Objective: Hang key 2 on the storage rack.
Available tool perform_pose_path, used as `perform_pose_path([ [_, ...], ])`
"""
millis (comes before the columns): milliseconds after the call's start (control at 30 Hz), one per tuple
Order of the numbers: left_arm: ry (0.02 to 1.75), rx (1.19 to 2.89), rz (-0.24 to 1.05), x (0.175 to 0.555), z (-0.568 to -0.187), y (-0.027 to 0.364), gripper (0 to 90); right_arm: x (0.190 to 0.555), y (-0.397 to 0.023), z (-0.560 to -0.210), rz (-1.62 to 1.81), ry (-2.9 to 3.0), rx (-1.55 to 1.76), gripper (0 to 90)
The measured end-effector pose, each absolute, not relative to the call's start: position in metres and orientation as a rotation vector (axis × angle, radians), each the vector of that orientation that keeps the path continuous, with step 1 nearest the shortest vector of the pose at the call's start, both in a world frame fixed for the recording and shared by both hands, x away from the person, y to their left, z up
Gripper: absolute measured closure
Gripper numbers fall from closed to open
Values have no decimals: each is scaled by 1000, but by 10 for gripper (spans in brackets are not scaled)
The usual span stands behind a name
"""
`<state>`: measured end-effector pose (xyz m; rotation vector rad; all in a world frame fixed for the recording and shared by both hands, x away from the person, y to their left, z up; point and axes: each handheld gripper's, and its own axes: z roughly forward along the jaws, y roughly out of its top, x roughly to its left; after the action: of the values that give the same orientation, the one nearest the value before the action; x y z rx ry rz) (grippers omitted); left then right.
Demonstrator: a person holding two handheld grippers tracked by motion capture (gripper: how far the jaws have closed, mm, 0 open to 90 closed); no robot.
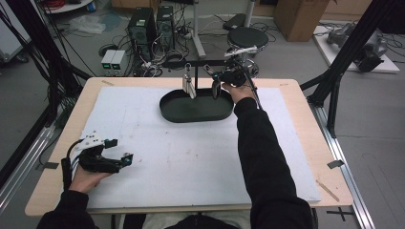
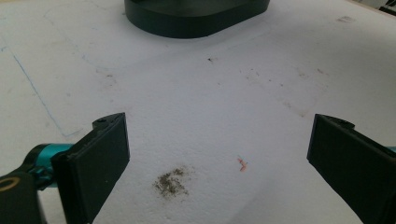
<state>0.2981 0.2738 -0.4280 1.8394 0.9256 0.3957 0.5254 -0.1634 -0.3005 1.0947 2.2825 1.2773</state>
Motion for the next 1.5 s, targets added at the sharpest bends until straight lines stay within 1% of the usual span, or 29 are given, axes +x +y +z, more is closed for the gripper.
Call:
perform_pose_path([
  [833,926,1836,400,299,-429,274,62,545,-158,-323,1358,2190,1214,859],
  [967,926,1831,395,299,-429,274,62,546,-159,-324,1375,2191,1222,838],
  [1000,929,1830,394,299,-429,274,62,546,-159,-324,1377,2190,1238,811],
  [1033,929,1828,395,299,-429,274,62,546,-159,-325,1384,2193,1244,749],
  [1100,930,1826,394,299,-428,275,62,546,-160,-325,1380,2222,1253,569],
  [1233,931,1823,396,299,-428,275,62,542,-165,-325,1329,2301,1271,320],
  [1300,929,1824,398,299,-428,274,62,539,-168,-323,1299,2325,1285,169],
  [1333,932,1824,396,299,-428,274,62,538,-170,-321,1277,2333,1288,123],
  [1400,933,1821,397,299,-428,274,62,534,-173,-319,1214,2345,1282,91],
  [1433,934,1820,396,299,-428,274,62,532,-174,-317,1195,2358,1282,31],
  [1467,934,1820,398,299,-428,274,62,530,-176,-315,1173,2361,1279,8],
  [1500,934,1820,397,299,-428,274,62,528,-178,-314,1165,2363,1276,8],
])
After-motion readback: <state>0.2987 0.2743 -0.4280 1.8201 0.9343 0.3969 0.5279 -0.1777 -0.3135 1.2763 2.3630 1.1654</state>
